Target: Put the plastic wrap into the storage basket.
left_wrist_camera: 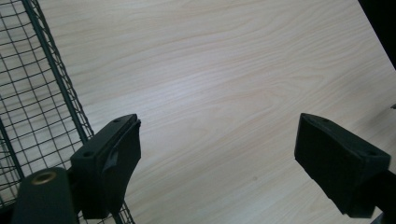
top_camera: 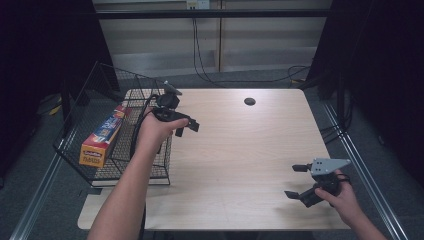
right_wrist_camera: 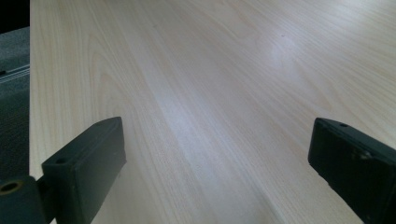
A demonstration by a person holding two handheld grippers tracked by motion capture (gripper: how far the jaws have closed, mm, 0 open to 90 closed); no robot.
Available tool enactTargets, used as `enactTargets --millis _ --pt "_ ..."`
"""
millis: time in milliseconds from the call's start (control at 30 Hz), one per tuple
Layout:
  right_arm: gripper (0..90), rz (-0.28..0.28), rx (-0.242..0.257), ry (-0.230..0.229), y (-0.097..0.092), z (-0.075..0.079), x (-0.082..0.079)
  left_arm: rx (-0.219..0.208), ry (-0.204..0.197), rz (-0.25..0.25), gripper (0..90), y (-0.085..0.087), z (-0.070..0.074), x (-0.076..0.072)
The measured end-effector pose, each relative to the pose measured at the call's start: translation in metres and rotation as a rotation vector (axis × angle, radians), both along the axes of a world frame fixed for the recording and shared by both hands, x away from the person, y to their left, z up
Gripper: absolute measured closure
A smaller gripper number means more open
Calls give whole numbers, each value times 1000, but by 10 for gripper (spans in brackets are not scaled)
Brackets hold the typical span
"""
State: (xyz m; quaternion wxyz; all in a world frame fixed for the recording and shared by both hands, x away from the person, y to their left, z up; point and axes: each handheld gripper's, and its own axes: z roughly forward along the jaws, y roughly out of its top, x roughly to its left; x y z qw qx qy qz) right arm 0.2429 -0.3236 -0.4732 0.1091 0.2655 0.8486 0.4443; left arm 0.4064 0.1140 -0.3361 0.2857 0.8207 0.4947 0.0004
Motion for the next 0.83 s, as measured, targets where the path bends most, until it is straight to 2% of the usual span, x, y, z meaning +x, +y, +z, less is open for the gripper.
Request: enactTargets --millis 233,333,533,833 --pt "41 -7 1 -1 0 0 0 -14 -16 -26 139 -8 -7 -6" --pt "41 -6 1 0 0 0 0 -27 -25 -53 140 -12 -11 -9" --pt "41 -6 -1 -3 0 0 -1 -35 -19 -83 134 -19 -21 -14" --pt "41 -6 -5 -4 0 0 -1 -48 -39 -130 125 -29 -28 -22"
